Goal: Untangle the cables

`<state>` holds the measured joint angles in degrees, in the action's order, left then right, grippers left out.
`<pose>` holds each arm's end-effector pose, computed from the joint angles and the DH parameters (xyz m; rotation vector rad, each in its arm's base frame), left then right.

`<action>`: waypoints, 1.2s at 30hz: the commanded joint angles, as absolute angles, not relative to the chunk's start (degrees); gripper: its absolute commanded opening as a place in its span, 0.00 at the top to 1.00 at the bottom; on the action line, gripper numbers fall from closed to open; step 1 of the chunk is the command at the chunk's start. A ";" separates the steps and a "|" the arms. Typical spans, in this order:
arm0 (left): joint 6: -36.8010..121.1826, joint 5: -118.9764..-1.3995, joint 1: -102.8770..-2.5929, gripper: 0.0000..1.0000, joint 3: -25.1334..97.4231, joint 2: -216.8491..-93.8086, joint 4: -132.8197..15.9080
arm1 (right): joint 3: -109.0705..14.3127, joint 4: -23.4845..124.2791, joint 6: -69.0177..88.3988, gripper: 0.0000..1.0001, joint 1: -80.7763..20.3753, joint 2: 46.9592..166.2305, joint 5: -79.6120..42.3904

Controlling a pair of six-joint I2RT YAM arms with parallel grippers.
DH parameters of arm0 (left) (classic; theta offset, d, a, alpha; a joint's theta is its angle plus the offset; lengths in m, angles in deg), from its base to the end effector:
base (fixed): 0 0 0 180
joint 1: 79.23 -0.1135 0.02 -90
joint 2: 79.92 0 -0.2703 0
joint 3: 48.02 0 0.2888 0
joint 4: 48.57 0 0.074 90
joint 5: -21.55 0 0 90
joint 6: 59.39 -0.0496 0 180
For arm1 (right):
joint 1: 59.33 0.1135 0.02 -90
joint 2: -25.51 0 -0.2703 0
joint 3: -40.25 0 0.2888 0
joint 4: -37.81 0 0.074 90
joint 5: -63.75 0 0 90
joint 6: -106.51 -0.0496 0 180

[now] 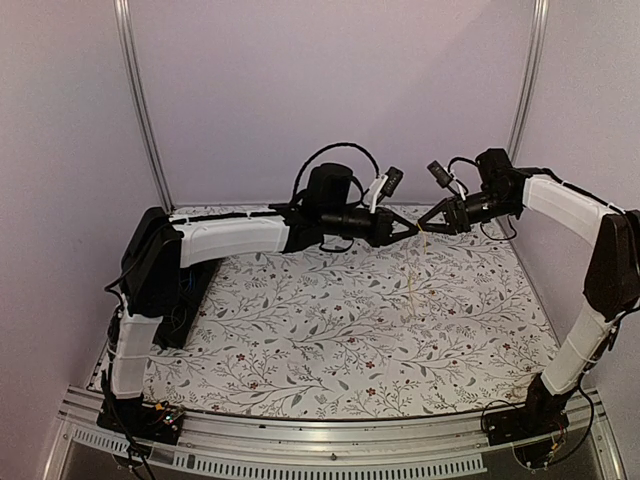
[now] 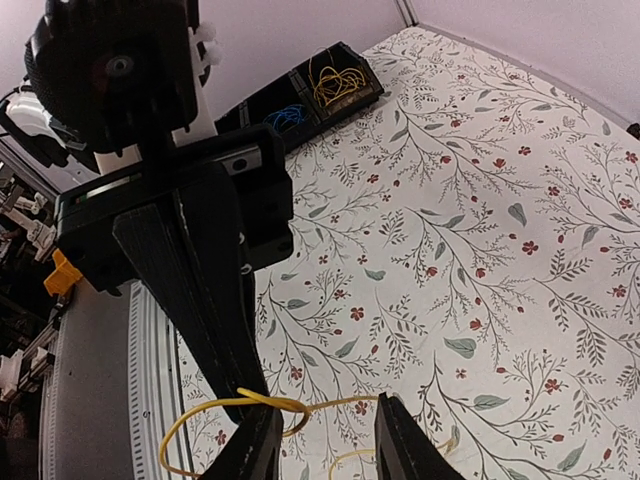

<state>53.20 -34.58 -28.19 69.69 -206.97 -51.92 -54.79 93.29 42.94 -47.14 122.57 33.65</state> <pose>0.3433 -0.4685 0.2571 0.9359 1.7667 -1.4046 0.3770 0.1253 0.2882 -1.0802 1.9613 1.1827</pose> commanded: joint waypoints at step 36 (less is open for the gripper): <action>50.41 -49.96 -36.96 1.00 71.38 -195.29 -66.59 | -53.65 86.75 28.18 0.61 -58.01 130.25 7.28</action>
